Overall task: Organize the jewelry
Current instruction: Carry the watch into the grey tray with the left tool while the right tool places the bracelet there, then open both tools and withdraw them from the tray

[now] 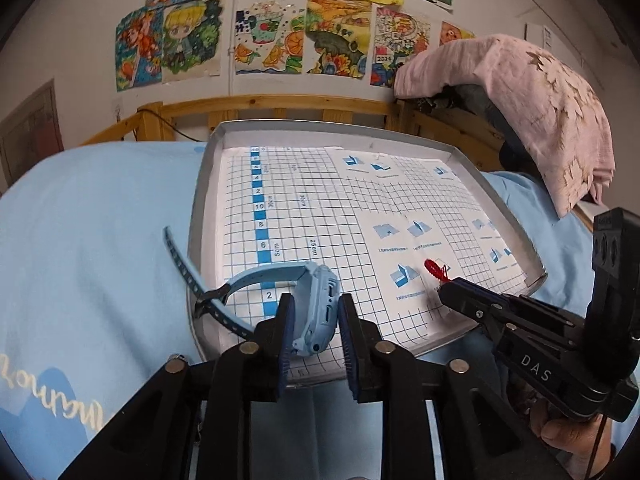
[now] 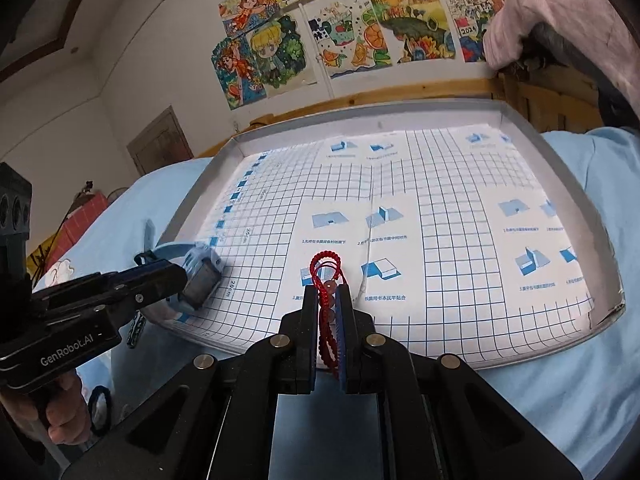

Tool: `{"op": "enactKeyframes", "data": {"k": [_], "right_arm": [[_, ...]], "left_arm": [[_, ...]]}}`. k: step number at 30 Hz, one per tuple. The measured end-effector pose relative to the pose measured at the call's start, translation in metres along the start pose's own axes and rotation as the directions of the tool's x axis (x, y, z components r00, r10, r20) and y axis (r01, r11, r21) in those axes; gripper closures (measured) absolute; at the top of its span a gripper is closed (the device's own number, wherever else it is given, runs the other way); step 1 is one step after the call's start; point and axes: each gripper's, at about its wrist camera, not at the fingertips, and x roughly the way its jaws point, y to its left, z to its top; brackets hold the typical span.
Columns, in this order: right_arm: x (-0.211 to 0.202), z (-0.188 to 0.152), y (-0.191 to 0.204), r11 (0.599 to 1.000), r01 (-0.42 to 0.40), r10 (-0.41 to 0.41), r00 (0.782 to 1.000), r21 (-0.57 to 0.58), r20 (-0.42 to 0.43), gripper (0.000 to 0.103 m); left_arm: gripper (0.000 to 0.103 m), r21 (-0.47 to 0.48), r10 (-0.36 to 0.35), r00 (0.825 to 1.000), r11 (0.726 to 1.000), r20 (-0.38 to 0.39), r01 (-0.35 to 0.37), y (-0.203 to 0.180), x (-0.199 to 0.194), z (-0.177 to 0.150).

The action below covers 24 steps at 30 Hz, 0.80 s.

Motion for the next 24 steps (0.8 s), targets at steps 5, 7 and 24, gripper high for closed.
{"op": "enactKeyframes", "data": {"k": [5,7,24], "right_arm": [[-0.008,-0.002,-0.004,1.000,0.006,-0.007,1.000,0.014,0.025,0.089],[-0.015,-0.001,-0.003,1.000,0.019,-0.020,0.999,0.017,0.051,0.069],[-0.179,-0.017,0.044,0.998,0.063,-0.050,0.930,-0.024,0.364,0.002]], "left_arm": [[0.077,-0.073,-0.005,1.000,0.997,0.024,0.007,0.010,-0.012,-0.003],[0.075,-0.110,-0.008,0.998,0.994,0.057,0.014,0.015,-0.025,-0.005],[0.000,-0.257,0.119,0.932,0.966,0.343,-0.029,0.024,-0.183,-0.030]]}}
